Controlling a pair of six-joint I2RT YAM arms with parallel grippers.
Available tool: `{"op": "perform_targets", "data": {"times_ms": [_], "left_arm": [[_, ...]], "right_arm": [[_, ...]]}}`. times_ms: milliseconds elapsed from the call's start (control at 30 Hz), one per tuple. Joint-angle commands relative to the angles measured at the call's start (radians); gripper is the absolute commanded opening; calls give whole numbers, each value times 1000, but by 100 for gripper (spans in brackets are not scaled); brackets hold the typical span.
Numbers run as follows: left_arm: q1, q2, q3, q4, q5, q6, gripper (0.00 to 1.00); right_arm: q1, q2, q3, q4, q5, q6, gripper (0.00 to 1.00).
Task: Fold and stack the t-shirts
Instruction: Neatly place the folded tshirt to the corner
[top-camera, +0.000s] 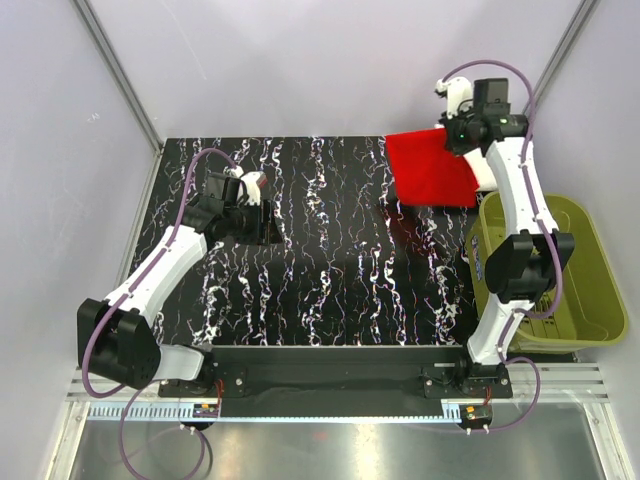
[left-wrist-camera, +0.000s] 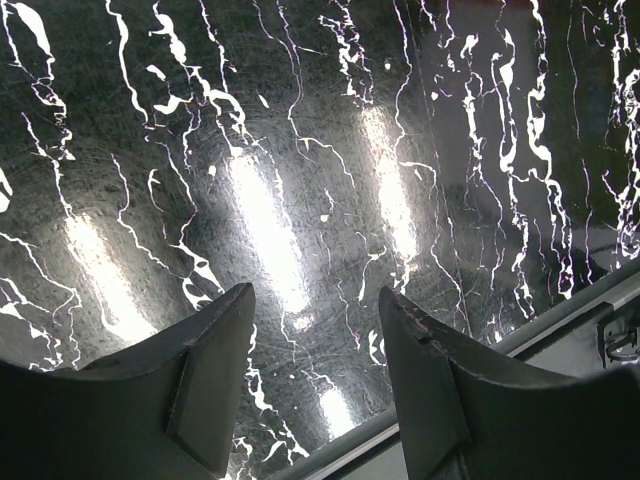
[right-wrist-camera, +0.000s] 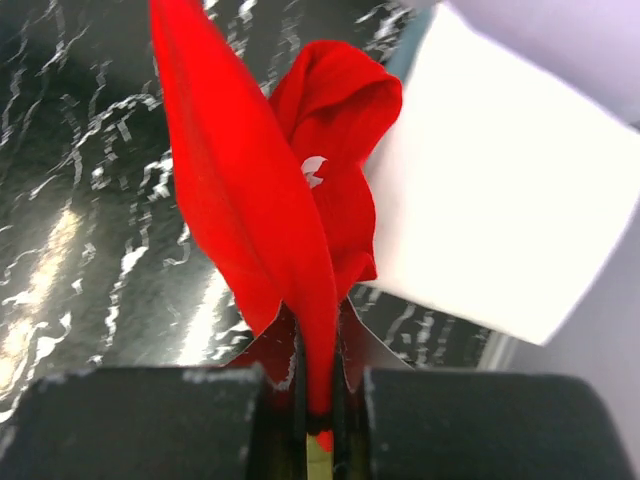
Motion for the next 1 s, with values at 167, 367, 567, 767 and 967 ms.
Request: {"op": "perform_targets", "data": {"times_ms": [167, 367, 567, 767, 967], "left_arm": [[3, -44, -10, 31, 51, 9, 59], [4, -43, -7, 34, 77, 7, 59], [4, -33, -10, 39, 103, 4, 59], [6, -32, -13, 41, 118, 2, 59], [6, -23, -10, 42, 130, 1, 59]], "right_arm": [[-157, 68, 262, -41, -111, -55, 0], [-198, 139, 386, -101, -188, -58, 0], [-220, 108, 408, -151, -281, -84, 0], [-258, 114, 418, -161, -317, -97, 0], [-272, 106, 430, -216, -381, -90, 0]]}}
